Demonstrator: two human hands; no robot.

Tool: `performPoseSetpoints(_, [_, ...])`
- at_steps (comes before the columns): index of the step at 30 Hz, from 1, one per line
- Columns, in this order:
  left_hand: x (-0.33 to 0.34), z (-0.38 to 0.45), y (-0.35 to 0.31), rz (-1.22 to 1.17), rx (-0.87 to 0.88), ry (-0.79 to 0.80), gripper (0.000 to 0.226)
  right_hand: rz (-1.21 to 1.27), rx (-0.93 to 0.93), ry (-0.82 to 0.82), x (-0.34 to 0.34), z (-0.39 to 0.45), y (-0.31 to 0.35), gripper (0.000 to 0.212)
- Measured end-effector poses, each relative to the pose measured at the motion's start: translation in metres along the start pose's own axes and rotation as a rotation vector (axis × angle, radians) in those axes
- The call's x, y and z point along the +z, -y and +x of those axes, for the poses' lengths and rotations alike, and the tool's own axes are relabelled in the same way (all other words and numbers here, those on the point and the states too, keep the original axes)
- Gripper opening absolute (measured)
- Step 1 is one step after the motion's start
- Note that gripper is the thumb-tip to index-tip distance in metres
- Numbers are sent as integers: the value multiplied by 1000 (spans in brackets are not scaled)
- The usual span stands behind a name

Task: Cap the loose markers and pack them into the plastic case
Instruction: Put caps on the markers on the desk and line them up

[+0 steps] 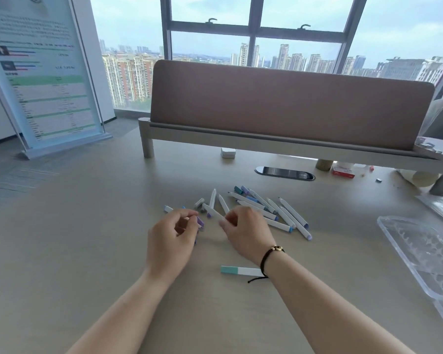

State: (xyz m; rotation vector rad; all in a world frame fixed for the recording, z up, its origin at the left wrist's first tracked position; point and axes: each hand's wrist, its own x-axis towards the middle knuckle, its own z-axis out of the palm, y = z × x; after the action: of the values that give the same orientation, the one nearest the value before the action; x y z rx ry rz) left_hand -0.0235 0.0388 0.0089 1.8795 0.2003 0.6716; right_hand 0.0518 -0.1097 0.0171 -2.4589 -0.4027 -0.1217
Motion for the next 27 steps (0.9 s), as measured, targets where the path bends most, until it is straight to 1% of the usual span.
performPoseSetpoints(2, [2,-1,2,11,16,32,17,168,-2,-14,-25,-15,-14,14])
performPoseSetpoints(5, [7,-4,7,50,50,48,12,385,93,-83,-56,-41,-53,8])
performPoseSetpoints(9, [19,-6,5,201,211,116,13,612,234,-217,-72,-62,-93,10])
performPoseSetpoints(11, [28,-2,1,283,286,164,13,704,281,-264,-75,-64,-99,7])
performPoseSetpoints(13, [40,2,-5,364,322,224,8,809,303,-285,-75,-63,-100,5])
performPoseSetpoints(14, [46,4,-8,403,331,253,6,837,307,-286,-75,-62,-100,5])
performPoseSetpoints(15, [53,7,-12,443,332,276,9,851,306,-281,-75,-61,-100,5])
performPoseSetpoints(17, [68,14,-18,538,311,345,21,864,302,-272,-74,-60,-102,5])
performPoseSetpoints(20, [96,23,-26,773,278,497,29,881,308,-295,-76,-61,-105,6])
performPoseSetpoints(21, [104,24,-27,850,285,512,30,894,307,-302,-77,-62,-105,6])
performPoseSetpoints(23, [117,22,-28,929,308,486,29,908,301,-300,-79,-63,-103,8])
performPoseSetpoints(25, [122,20,-27,928,320,451,25,909,293,-284,-79,-64,-101,9])
performPoseSetpoints(27, [118,19,-24,878,339,458,21,907,283,-272,-80,-65,-101,10])
